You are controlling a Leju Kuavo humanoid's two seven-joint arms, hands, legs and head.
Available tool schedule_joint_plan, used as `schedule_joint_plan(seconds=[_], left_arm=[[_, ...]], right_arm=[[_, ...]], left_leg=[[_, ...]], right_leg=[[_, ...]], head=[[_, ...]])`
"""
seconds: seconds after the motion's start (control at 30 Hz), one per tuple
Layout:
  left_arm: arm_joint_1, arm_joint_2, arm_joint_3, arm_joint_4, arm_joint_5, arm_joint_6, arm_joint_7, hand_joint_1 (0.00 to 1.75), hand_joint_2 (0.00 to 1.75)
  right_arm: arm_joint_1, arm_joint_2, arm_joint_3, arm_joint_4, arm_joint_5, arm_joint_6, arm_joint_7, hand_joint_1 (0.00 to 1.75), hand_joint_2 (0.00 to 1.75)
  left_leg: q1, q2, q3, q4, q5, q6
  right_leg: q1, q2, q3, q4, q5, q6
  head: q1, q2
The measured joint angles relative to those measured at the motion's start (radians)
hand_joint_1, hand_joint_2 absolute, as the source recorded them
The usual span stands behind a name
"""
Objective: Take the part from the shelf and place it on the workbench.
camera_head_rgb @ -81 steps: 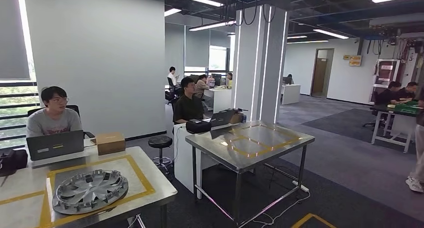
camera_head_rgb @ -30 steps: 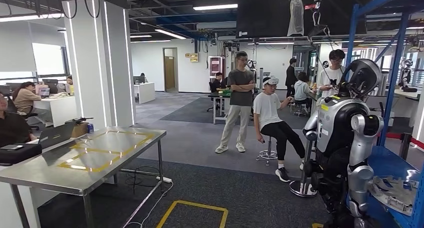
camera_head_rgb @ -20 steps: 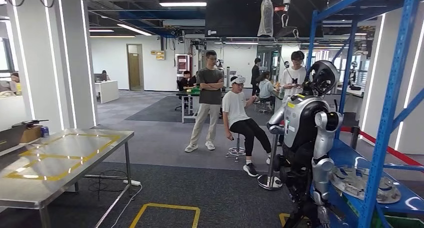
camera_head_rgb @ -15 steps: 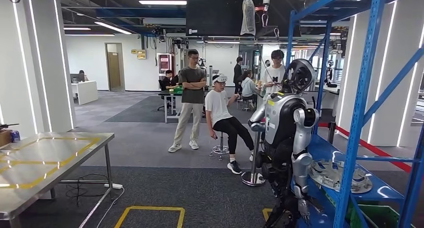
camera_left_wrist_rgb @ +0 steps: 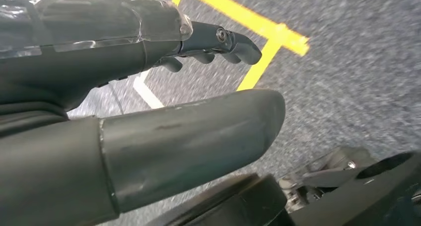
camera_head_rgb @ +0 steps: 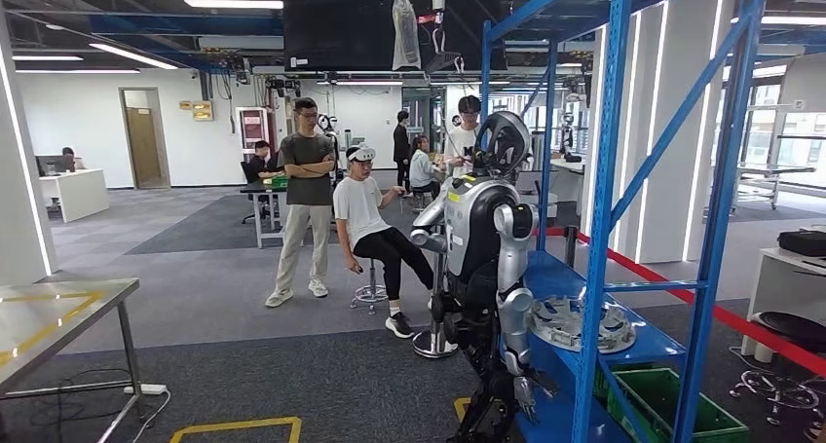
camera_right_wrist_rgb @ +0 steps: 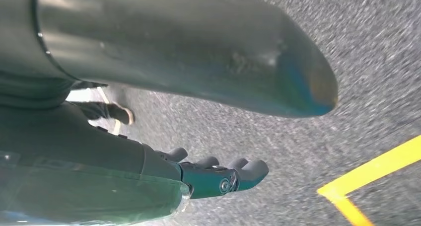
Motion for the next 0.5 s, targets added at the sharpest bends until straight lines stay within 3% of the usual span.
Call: schedule_joint_plan(seconds=[0.07, 0.1, 0.17, 0.2, 0.27, 0.3, 0.37, 0.4, 0.43, 0.5], left_arm=[[0.0, 0.0, -0.005, 0.001, -0.003, 0.0, 0.002, 0.0, 0.0], [0.001, 0.0, -0.008, 0.002, -0.003, 0.0, 0.002, 0.0, 0.0], [0.001, -0.001, -0.012, 0.002, -0.004, -0.001, 0.004, 0.0, 0.0], [0.0, -0.001, -0.013, 0.002, -0.004, -0.001, 0.004, 0.0, 0.0], [0.0, -0.003, -0.014, 0.003, -0.005, 0.0, 0.004, 0.0, 0.0], [0.001, -0.004, -0.014, 0.004, -0.006, 0.0, 0.004, 0.0, 0.0], [0.003, -0.005, -0.015, 0.005, -0.007, 0.0, 0.004, 0.0, 0.0], [0.003, -0.006, -0.015, 0.005, -0.007, 0.0, 0.004, 0.0, 0.0], [0.003, -0.007, -0.015, 0.005, -0.008, 0.0, 0.004, 0.0, 0.0], [0.001, -0.011, -0.016, 0.005, -0.01, 0.0, 0.004, 0.0, 0.0]], right_arm=[[-0.003, -0.001, 0.0, 0.0, 0.001, 0.001, -0.001, 0.0, 0.0], [-0.005, -0.002, 0.0, 0.0, 0.001, 0.002, -0.002, 0.0, 0.0], [-0.007, -0.004, 0.001, 0.0, 0.002, 0.004, -0.003, 0.0, 0.0], [-0.007, -0.005, 0.002, 0.0, 0.003, 0.005, -0.003, 0.0, 0.0], [-0.011, -0.006, 0.006, 0.0, 0.006, 0.006, -0.003, 0.0, 0.0], [-0.014, -0.006, 0.008, 0.0, 0.007, 0.007, -0.003, 0.0, 0.0], [-0.014, -0.006, 0.012, 0.0, 0.008, 0.008, -0.002, 0.0, 0.0], [-0.012, -0.005, 0.014, 0.0, 0.009, 0.009, -0.001, 0.0, 0.0], [-0.008, -0.005, 0.016, 0.0, 0.01, 0.01, 0.0, 0.0, 0.0], [0.0, -0.007, 0.018, 0.001, 0.011, 0.011, 0.004, 0.0, 0.0]], left_leg=[[0.002, -0.057, 0.046, -0.113, 0.048, 0.009], [0.001, -0.07, 0.056, -0.135, 0.048, 0.01], [0.0, -0.046, 0.068, -0.152, 0.042, 0.013], [0.001, -0.029, 0.075, -0.16, 0.042, 0.017], [0.002, 0.009, 0.091, -0.176, 0.043, 0.026], [0.0, 0.029, 0.096, -0.179, 0.041, 0.028], [-0.001, 0.068, 0.102, -0.179, 0.033, 0.029], [-0.001, 0.086, 0.105, -0.179, 0.028, 0.027], [-0.001, 0.1, 0.108, -0.179, 0.024, 0.025], [0.001, 0.123, 0.12, -0.179, 0.014, 0.017]], right_leg=[[-0.003, 0.027, 0.001, 0.003, -0.006, 0.008], [-0.006, 0.041, -0.003, 0.003, -0.007, 0.014], [-0.012, 0.069, -0.008, 0.002, -0.007, 0.027], [-0.013, 0.062, -0.01, 0.006, -0.011, 0.032], [-0.012, 0.01, -0.036, 0.061, -0.046, 0.041], [-0.013, -0.025, -0.066, 0.117, -0.075, 0.046], [-0.016, -0.057, -0.135, 0.24, -0.121, 0.056], [-0.019, -0.064, -0.154, 0.269, -0.121, 0.061], [-0.022, -0.069, -0.153, 0.26, -0.102, 0.064], [-0.026, -0.09, -0.099, 0.144, -0.028, 0.067]], head=[[0.0, 0.0], [0.0, 0.0], [0.001, 0.0], [0.001, 0.0], [0.002, 0.0], [0.003, 0.0], [0.003, 0.0], [0.003, 0.0], [0.003, 0.0], [0.003, 0.0]])
